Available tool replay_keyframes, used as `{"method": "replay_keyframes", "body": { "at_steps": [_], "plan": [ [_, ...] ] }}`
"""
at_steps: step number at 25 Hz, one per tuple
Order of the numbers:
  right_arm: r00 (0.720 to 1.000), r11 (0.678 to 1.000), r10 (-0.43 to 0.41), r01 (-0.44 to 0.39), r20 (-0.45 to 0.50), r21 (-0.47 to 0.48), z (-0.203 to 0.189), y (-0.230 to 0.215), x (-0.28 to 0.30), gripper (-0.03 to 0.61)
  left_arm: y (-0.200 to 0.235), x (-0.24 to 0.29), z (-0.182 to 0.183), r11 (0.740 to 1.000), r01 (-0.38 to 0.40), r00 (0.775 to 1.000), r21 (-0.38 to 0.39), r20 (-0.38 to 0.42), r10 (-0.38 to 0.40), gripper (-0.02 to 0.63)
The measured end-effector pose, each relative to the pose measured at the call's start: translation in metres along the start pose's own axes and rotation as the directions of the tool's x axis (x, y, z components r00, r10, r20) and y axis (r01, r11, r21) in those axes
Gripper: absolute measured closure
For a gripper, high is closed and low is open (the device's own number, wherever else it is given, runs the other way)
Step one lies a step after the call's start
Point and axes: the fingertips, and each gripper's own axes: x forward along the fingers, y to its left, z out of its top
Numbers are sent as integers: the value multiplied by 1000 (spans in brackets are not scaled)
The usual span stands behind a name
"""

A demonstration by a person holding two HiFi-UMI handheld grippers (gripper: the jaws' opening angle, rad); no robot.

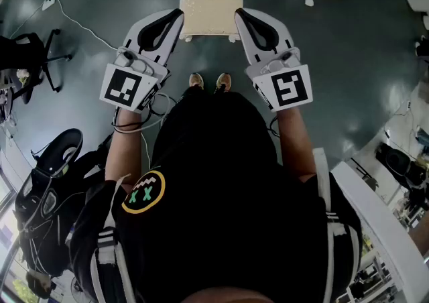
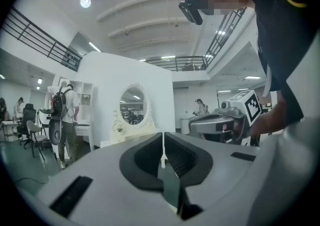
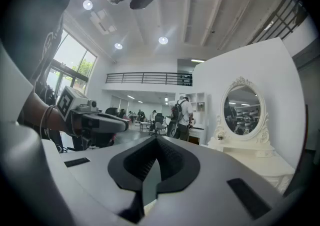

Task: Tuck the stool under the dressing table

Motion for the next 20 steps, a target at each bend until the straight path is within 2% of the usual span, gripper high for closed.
{"method": "replay_keyframes", "body": {
  "at_steps": [10, 15, 20],
  "plan": [
    [1000, 1000, -3, 3, 1, 1, 7, -3, -4, 558, -1, 2, 7, 1000, 3, 1000, 6, 1, -3, 584],
    [1000, 999, 14, -14, -9, -29, 1, -2, -7, 558, -1, 3, 6, 1000, 6, 1000, 4, 3, -6, 584],
    [1000, 1000, 4, -4, -3, -17, 3, 0, -7, 557, -3, 4, 13, 1000, 12, 999, -8, 38, -12, 584]
  ]
}}
